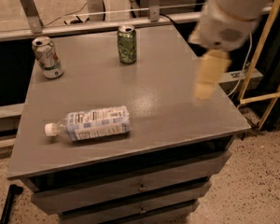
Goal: Place blue plastic bottle upright
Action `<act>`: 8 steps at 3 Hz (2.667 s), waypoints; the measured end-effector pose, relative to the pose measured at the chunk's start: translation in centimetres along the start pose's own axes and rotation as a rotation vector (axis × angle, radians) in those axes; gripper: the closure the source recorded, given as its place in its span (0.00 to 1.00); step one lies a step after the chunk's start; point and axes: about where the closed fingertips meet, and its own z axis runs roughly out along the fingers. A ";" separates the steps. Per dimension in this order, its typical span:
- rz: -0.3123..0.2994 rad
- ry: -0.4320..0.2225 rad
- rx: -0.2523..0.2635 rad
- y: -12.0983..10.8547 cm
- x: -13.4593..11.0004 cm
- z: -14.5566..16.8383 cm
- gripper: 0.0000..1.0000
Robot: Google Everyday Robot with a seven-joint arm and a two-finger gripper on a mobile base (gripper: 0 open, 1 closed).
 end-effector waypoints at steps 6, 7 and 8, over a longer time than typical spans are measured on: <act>-0.213 -0.016 -0.175 8.7 -24.4 13.0 0.00; -0.227 -0.038 -0.220 8.9 -24.5 14.4 0.00; -0.241 -0.025 -0.248 9.6 -24.9 16.5 0.18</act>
Offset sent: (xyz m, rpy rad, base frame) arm 0.0239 0.2492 -0.0722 0.0536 0.1626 0.3117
